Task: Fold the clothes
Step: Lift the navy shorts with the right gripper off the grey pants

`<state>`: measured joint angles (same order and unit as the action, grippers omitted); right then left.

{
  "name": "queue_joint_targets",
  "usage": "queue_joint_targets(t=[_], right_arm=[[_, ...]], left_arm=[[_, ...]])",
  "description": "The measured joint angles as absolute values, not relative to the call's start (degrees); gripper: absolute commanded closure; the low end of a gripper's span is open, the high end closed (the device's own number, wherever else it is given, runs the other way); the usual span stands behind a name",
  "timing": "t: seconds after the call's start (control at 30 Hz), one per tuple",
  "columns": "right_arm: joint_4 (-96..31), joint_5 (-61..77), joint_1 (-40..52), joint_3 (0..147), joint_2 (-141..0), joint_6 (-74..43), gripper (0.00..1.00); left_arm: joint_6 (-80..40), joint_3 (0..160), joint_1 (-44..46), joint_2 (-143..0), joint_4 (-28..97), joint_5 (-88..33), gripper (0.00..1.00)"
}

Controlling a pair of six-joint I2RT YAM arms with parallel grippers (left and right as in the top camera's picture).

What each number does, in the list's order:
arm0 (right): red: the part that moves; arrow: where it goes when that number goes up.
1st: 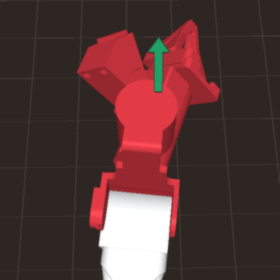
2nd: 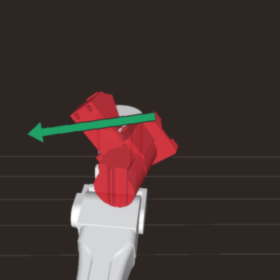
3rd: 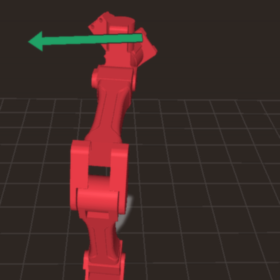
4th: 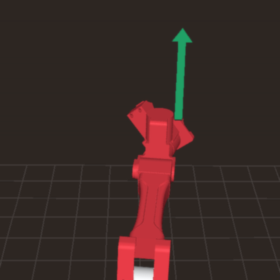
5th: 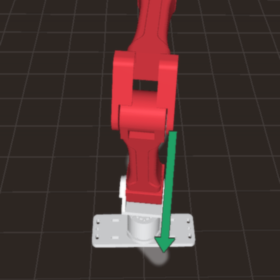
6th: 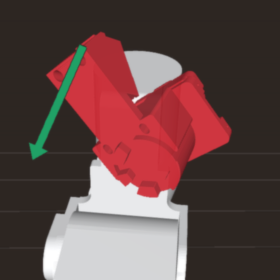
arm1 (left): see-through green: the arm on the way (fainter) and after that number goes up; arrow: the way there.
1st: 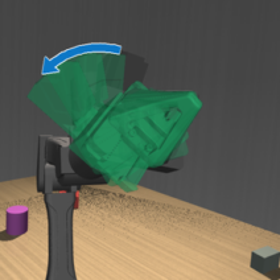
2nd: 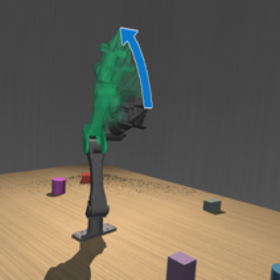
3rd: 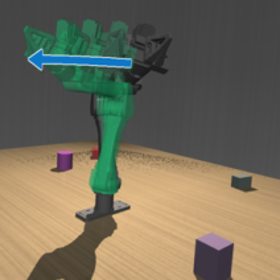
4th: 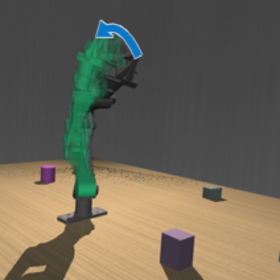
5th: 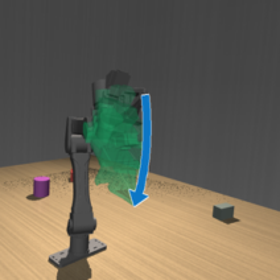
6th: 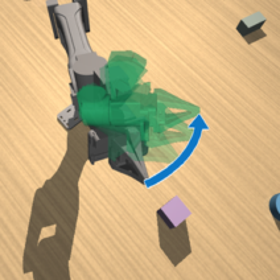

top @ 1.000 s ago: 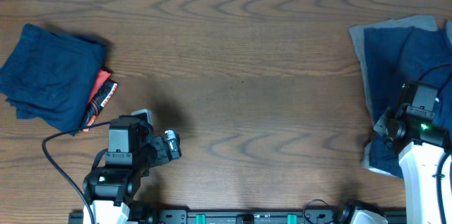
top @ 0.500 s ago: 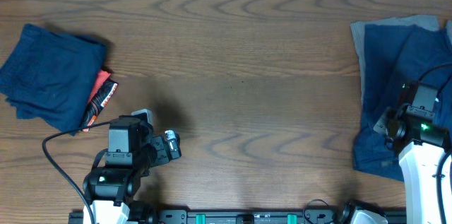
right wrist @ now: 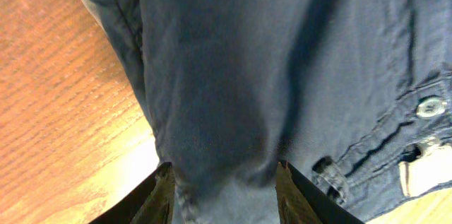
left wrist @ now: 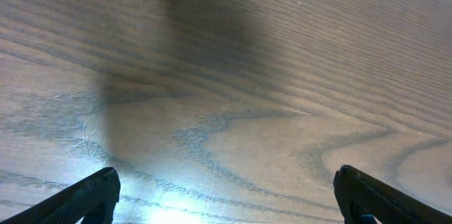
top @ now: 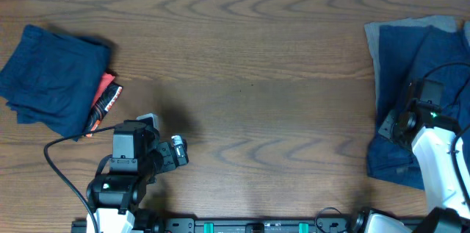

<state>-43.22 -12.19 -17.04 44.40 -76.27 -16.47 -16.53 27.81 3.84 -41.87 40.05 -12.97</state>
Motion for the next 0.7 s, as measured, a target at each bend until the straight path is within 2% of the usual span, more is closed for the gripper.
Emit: queue_joint_targets(t=[0.17,0.2,0.3,0.4,0.7], right_arm=[[-42.7,-12.0,-17.0,44.4,-77.0,-16.5,0.63],[-42.7,-11.9,-17.0,44.4,-77.0,-16.5,0.67],[-42.8,-11.8,-17.0,44.4,-77.0,-16.4,0.9],[-42.8,-11.5,-17.0,44.4,-77.0,-16.9,0.99],[-42.8,-11.4,-17.0,44.4,-77.0,-17.0,0.99]], left_arm=[[-16.5,27.8,3.8,-41.9,40.1,-13.0,0.02],[-16.5,27.8,3.8,-41.9,40.1,-13.0,0.02],[-16.5,27.8,3.8,-41.9,40.1,-13.0,0.02],[-16.5,27.8,3.8,-41.9,40.1,-13.0,0.02],[-16.5,27.8,3.8,-41.9,40.1,-13.0,0.02]])
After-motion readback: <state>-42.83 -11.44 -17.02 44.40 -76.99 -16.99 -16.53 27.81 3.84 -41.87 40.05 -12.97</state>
